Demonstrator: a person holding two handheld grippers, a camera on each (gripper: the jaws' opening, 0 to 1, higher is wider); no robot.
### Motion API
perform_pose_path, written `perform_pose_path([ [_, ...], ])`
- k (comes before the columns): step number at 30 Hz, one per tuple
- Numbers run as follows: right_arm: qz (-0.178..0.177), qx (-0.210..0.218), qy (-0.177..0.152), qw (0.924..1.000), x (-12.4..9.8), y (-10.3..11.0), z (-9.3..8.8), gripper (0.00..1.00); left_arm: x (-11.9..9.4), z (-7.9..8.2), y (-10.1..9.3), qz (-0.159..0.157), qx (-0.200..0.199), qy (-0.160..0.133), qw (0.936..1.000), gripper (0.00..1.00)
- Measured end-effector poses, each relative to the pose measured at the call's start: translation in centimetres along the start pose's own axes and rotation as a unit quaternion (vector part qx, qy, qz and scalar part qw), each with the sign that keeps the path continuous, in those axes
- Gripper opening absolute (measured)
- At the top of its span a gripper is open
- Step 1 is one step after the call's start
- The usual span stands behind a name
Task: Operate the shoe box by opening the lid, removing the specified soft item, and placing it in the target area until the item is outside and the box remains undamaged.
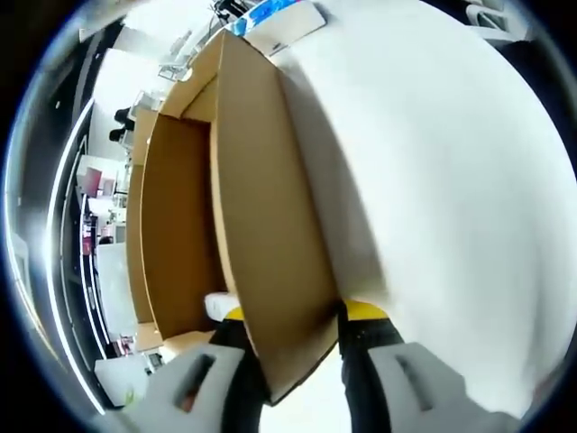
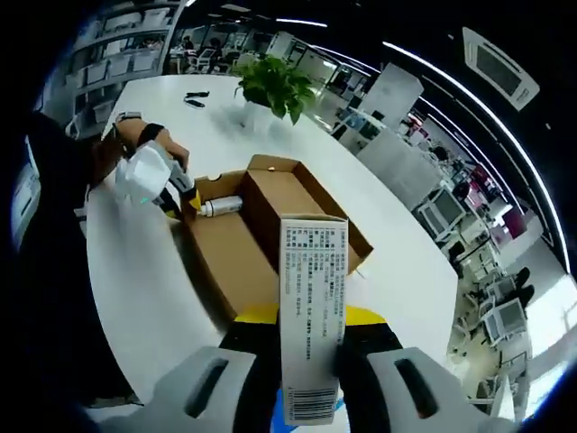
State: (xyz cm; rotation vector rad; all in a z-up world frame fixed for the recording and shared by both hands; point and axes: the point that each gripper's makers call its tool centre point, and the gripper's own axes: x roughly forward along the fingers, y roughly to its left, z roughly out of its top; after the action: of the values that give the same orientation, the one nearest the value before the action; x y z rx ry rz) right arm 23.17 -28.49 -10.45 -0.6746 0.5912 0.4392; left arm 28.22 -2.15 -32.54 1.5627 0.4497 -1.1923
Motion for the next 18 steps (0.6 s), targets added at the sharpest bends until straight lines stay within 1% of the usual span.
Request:
perform_pose_path([
  [2, -0.022, 0.011, 0.005, 0.9997, -2.4, -1.1, -1.1, 0.21, 0.0, 0.0, 0.1, 0.000, 0.000, 0.001, 1.0000, 0.29],
  [5, -0.044, 0.035, 0.007, 0.9984, -4.9, -2.1, -2.5, 0.21, 0.1, 0.0, 0.1, 0.000, 0.000, 0.001, 1.0000, 0.29],
  [7, -0.055, 0.049, 0.007, 0.9973, -6.1, -2.5, -3.4, 0.21, 0.1, 0.0, 0.2, 0.001, -0.001, 0.002, 1.0000, 0.29],
  [10, -0.073, 0.069, 0.015, 0.9948, -7.7, -2.9, -5.4, 0.21, 0.2, -0.1, 0.3, 0.002, -0.001, 0.004, 1.0000, 0.29],
  [13, -0.082, 0.094, 0.013, 0.9921, -9.0, -3.2, -7.4, 0.21, 0.3, -0.1, 0.3, 0.002, -0.001, 0.005, 1.0000, 0.29],
  [15, -0.090, 0.108, 0.019, 0.9899, -9.8, -3.7, -9.4, 0.21, 0.2, -0.1, 0.3, 0.001, -0.001, 0.004, 1.0000, 0.29],
  [17, -0.093, 0.128, 0.026, 0.9871, -10.3, -3.7, -10.9, 0.21, 0.3, -0.1, 0.4, -0.003, 0.000, 0.004, 1.0000, 0.29],
  [18, -0.093, 0.131, 0.028, 0.9866, -10.3, -3.7, -11.5, 0.21, 0.3, -0.1, 0.3, -0.004, -0.003, 0.004, 1.0000, 0.29],
])
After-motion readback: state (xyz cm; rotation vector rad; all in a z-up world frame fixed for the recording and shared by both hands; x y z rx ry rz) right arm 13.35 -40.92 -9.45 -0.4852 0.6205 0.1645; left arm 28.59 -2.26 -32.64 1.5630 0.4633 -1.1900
